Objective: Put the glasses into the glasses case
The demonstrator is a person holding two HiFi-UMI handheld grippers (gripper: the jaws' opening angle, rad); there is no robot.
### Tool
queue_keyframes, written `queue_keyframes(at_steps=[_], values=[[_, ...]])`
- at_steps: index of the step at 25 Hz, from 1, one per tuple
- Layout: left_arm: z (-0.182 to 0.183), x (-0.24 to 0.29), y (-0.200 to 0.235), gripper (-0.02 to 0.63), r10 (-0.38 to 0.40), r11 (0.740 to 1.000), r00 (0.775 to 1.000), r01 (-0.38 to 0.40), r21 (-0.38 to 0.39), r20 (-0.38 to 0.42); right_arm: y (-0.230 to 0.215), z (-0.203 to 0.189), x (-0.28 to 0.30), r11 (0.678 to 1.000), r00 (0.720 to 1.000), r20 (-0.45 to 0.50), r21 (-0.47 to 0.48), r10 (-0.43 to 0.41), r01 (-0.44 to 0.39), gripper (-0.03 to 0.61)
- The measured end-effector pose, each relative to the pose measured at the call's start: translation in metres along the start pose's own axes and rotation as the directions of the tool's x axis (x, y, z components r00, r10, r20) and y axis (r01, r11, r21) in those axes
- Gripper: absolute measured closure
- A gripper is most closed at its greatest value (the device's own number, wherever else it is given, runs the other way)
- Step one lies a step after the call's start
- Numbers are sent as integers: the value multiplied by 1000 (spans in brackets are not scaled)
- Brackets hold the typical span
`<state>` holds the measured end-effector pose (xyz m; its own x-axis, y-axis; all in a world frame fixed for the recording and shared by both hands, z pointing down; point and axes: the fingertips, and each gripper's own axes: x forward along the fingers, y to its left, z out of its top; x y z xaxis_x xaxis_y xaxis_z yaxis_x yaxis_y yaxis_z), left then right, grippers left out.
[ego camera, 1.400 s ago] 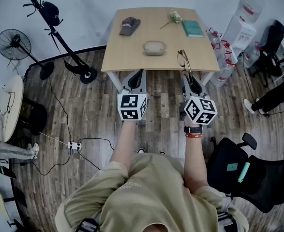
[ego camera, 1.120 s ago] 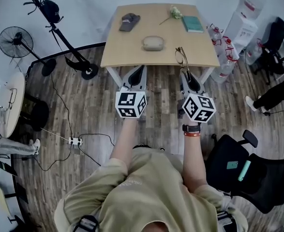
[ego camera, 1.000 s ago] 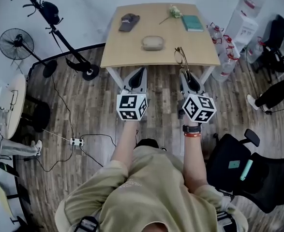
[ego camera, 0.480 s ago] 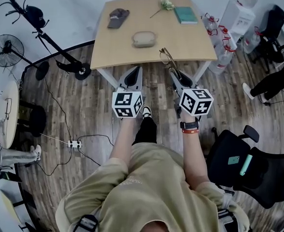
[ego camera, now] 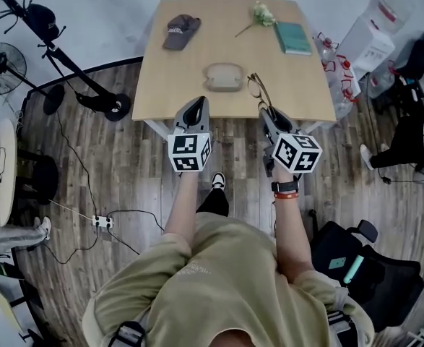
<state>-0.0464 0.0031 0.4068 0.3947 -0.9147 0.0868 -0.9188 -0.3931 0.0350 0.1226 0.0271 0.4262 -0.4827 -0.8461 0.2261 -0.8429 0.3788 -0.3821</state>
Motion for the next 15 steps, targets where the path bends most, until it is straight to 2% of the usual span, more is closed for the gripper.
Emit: queue_keyframes(at_steps=[3,7,15], values=[[-3,43,28,591,-7,1000,1000,8,14,-29,-13,5,51,999,999,-42,38,14,-12,471],[-12,95,56,591,-25,1000,998,25,5,-51,-22,5,116,994,991,-103,69,87,-80,471],[-4,182,104,591,-84,996,996,83,-30,-31,-35,14,213,988,974,-167,56,150,-142,471]])
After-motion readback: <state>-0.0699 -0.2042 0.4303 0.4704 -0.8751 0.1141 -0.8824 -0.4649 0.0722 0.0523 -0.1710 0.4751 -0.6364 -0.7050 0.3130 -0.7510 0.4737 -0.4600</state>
